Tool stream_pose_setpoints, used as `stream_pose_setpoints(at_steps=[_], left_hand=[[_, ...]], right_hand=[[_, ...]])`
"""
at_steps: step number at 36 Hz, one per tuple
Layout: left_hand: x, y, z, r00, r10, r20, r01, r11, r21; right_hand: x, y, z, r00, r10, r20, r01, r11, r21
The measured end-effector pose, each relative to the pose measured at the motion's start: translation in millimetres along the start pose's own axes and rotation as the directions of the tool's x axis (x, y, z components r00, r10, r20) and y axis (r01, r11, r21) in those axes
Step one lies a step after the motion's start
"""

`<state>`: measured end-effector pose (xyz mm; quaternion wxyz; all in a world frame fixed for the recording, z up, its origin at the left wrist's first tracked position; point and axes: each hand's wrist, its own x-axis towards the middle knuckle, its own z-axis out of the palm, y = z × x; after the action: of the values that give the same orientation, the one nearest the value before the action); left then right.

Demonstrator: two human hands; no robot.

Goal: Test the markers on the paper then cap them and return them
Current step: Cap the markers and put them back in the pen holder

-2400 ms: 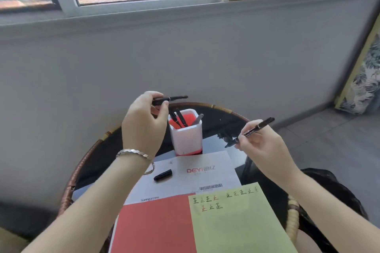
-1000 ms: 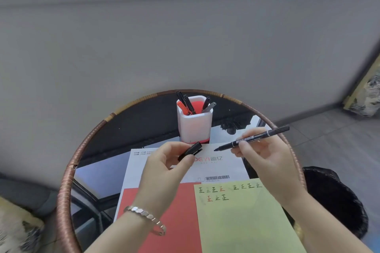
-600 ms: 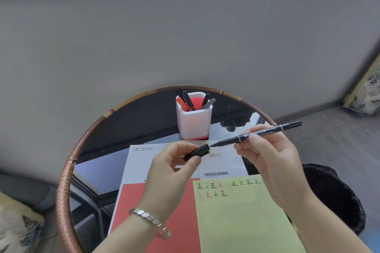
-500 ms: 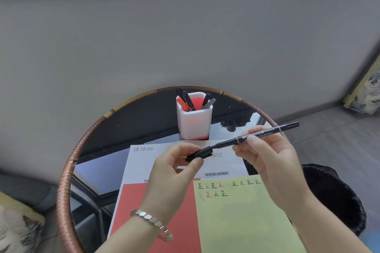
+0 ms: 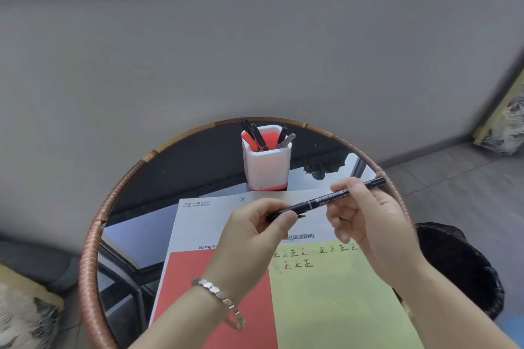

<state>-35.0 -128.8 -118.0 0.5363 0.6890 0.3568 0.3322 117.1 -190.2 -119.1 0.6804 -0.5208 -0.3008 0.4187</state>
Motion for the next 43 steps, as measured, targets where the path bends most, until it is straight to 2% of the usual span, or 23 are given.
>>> stream_pose_setpoints(at_steps=[7,9,12,14,16,18,20,21,22,24,26,28,31,34,36,40,43], left_hand=[[7.2,6.8,2.1,0.986,-0.165,0.004,0.163,0.965,-0.206],[8.9,9.6,1.2,0.969,-0.240,0.050,0.244,0.920,-0.306],[9.7,8.4,-1.8,0.912,-0.372,0.170,0.408,0.797,-0.445],[8.3,6.8,-2.7,0.905,-0.392,0.165,0.423,0.784,-0.454],[4.9,5.1,-1.2,0.957,-0.287,0.045,0.285,0.898,-0.336],[2.1,1.1,0.6,0.993,-0.016,-0.113,0.010,0.999,-0.053],[1.2,-3.6,1.9,0.965,0.217,-0.144,-0.189,0.964,0.186],[0.9,-5.5,2.3,0.954,0.259,-0.151,-0.223,0.950,0.218],[1.6,-6.7,2.3,0.951,0.253,-0.178,-0.221,0.958,0.181],[5.1,-5.5,1.1,0.956,0.134,-0.260,-0.151,0.987,-0.046],[12.0,1.0,-3.4,0.941,0.046,-0.337,-0.126,0.967,-0.221],[22.2,8.2,-10.9,0.901,0.108,-0.420,-0.217,0.951,-0.220],[38.4,29.3,-23.4,0.790,0.337,-0.513,-0.436,0.896,-0.083],[56.5,46.8,-31.8,0.695,0.521,-0.496,-0.548,0.830,0.104],[72.0,48.5,-35.0,0.679,0.590,-0.436,-0.543,0.804,0.243],[98.1,35.9,-34.3,0.778,0.557,-0.291,-0.381,0.786,0.487],[108.7,18.3,-33.1,0.847,0.496,-0.190,-0.298,0.740,0.603]], right_hand=[[0.0,1.4,2.4,0.996,-0.083,0.035,0.083,0.997,0.004],[1.6,2.2,2.2,0.990,-0.123,0.062,0.124,0.992,-0.009],[1.9,5.4,0.3,0.978,-0.169,0.122,0.180,0.980,-0.086],[0.3,7.0,0.1,0.980,-0.164,0.113,0.177,0.978,-0.112],[-0.4,9.6,2.5,0.992,-0.117,0.057,0.119,0.992,-0.039],[0.6,16.1,5.1,0.999,0.037,0.005,-0.037,0.990,0.137],[2.9,21.5,8.1,0.984,0.178,-0.014,-0.167,0.945,0.280],[4.0,22.8,8.6,0.976,0.215,-0.021,-0.199,0.931,0.305],[5.8,23.5,8.9,0.972,0.236,-0.019,-0.219,0.927,0.306],[10.0,21.5,9.9,0.967,0.256,0.021,-0.252,0.929,0.271],[14.8,18.6,10.6,0.961,0.265,0.085,-0.277,0.938,0.210],[19.4,16.7,9.7,0.956,0.272,0.106,-0.284,0.952,0.113],[25.7,16.2,4.0,0.965,0.261,0.035,-0.260,0.965,-0.023],[31.8,16.3,-3.7,0.978,0.195,-0.073,-0.204,0.968,-0.147],[35.2,15.8,-6.5,0.987,0.090,-0.131,-0.123,0.955,-0.269],[44.5,11.8,-2.5,0.975,-0.201,-0.091,0.127,0.848,-0.515],[58.4,7.2,6.9,0.907,-0.420,0.041,0.337,0.662,-0.670]])
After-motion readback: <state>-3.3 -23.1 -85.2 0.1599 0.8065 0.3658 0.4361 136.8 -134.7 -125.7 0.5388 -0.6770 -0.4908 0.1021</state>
